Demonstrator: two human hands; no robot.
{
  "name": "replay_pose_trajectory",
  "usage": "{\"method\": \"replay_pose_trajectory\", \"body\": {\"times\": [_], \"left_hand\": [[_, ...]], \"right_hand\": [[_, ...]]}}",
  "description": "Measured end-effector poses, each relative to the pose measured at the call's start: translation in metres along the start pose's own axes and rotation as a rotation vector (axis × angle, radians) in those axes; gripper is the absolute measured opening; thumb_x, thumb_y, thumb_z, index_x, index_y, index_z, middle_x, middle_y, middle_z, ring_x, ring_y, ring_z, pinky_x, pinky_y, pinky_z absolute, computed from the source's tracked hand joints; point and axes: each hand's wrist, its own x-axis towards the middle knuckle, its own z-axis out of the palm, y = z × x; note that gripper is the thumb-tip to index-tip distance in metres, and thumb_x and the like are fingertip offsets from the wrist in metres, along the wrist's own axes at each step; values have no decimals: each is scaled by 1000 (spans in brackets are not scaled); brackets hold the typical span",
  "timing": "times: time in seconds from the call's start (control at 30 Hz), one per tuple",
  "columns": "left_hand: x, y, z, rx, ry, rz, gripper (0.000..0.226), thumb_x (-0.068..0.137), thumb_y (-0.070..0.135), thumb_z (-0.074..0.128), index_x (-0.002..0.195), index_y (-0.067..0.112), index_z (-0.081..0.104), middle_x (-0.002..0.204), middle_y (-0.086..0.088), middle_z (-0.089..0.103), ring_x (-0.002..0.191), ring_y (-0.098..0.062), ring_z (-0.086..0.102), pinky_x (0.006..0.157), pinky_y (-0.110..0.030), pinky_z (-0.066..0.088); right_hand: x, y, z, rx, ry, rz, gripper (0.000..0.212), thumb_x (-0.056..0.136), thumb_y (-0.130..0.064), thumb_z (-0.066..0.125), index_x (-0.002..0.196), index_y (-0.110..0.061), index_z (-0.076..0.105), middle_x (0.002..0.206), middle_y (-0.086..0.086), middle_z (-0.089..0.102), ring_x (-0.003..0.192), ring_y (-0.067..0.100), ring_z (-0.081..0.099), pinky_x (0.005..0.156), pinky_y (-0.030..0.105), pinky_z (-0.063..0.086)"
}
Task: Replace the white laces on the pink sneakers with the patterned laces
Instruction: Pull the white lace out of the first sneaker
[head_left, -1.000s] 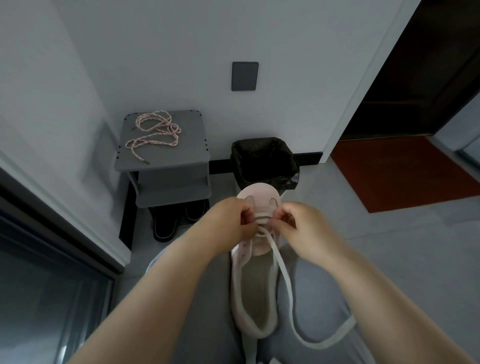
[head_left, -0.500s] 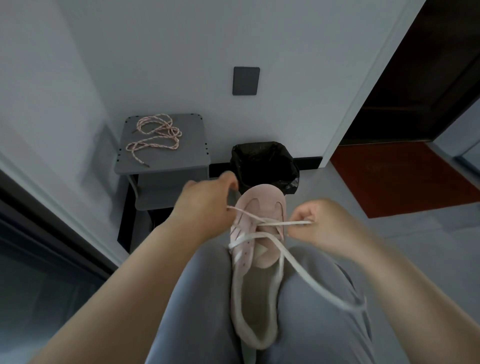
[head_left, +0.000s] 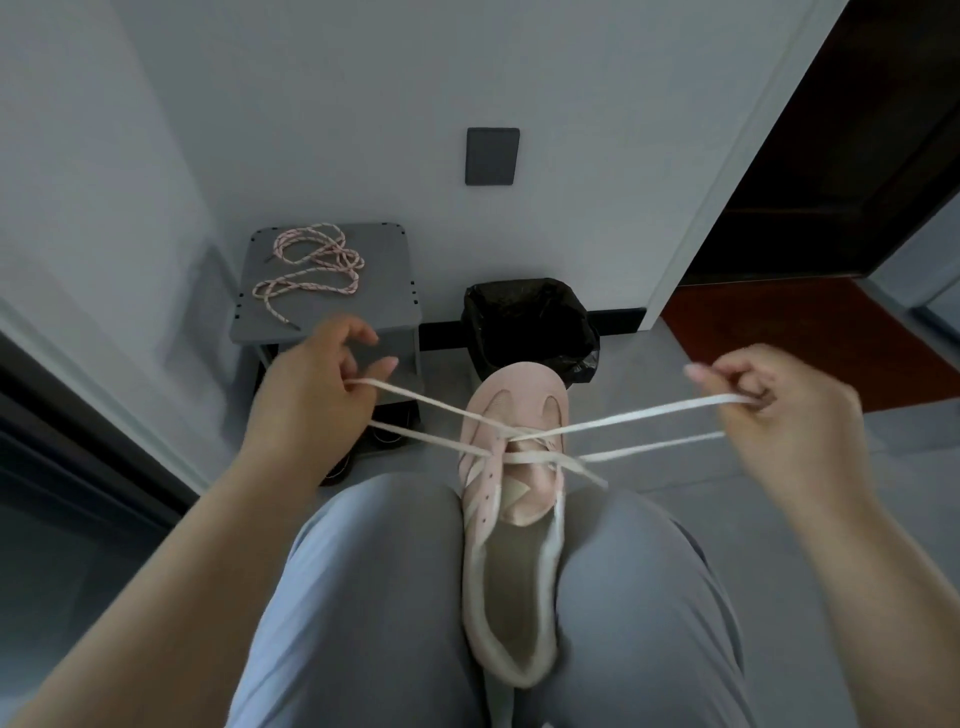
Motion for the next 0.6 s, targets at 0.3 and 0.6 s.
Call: {"method": "replay_pose_trajectory", "body": {"times": [0.3, 0.6], "left_hand": [[9, 2, -1, -973, -203, -622, 49, 94, 50, 33, 78, 10, 56, 40, 9, 31, 34, -7, 25, 34, -15, 23], [10, -30, -44, -35, 119, -213, 22, 78, 20, 71, 91, 27, 56, 60, 0, 45, 56, -17, 45, 56, -26, 36]], "right_hand": [[18, 3, -23, -13, 154, 71, 37, 78, -62, 57, 76, -25, 56, 49, -5, 47, 49, 21, 47, 52, 39, 44], [11, -17, -24, 431, -859, -154, 48, 55, -78, 60, 74, -36, 73, 91, -14, 63, 82, 16, 60, 75, 23, 40]]}}
